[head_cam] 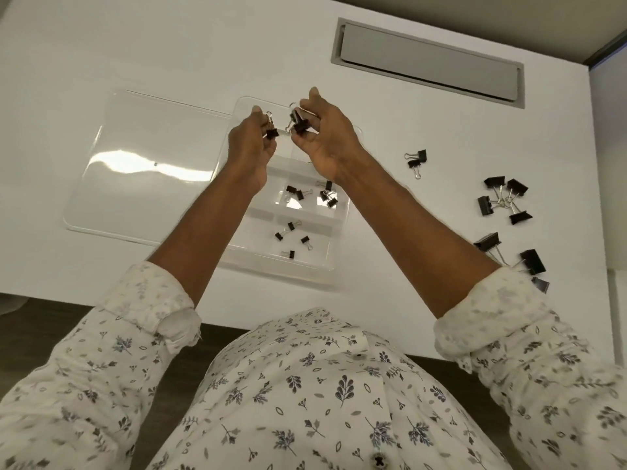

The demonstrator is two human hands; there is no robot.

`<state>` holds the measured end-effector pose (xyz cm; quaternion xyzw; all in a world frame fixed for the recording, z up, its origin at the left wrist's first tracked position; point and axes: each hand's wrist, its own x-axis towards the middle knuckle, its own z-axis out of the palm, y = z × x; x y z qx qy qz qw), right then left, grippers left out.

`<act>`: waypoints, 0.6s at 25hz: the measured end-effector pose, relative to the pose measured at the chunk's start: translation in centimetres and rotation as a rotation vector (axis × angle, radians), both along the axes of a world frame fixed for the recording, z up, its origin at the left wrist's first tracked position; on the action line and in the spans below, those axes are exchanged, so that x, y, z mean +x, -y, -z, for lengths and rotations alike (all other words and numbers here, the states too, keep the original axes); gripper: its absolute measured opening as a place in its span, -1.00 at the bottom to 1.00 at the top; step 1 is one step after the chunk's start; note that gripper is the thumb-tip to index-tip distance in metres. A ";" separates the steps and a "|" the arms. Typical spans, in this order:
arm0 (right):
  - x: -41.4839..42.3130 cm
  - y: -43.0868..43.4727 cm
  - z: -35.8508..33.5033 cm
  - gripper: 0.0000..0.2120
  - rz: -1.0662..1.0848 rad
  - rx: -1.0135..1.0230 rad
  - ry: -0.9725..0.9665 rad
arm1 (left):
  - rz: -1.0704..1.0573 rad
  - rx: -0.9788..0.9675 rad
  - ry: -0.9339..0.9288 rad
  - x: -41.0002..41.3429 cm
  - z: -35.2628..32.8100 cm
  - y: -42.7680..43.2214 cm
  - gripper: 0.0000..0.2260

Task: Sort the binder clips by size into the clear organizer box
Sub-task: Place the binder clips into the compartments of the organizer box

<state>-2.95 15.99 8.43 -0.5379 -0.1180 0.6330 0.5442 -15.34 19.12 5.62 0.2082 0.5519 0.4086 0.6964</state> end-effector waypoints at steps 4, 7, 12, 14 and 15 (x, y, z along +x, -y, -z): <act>-0.4 -0.7 -0.2 -0.58 0.008 -0.014 0.079 | -0.038 -0.022 -0.026 -0.6 0.1 -1.2 -0.86; 0.5 -0.1 -0.2 -0.61 0.036 -0.034 0.117 | -0.037 -0.005 -0.070 -0.6 0.3 -1.5 -0.83; 4.0 2.6 1.1 -0.67 0.102 -0.028 0.221 | 0.146 0.084 -0.106 1.5 0.3 0.1 -0.81; 6.0 4.2 2.0 -0.78 0.122 -0.021 0.318 | 0.256 0.144 -0.141 3.0 0.1 1.4 -0.83; 7.2 5.0 2.4 -0.82 0.139 -0.025 0.381 | 0.310 0.175 -0.152 3.9 0.0 2.1 -0.82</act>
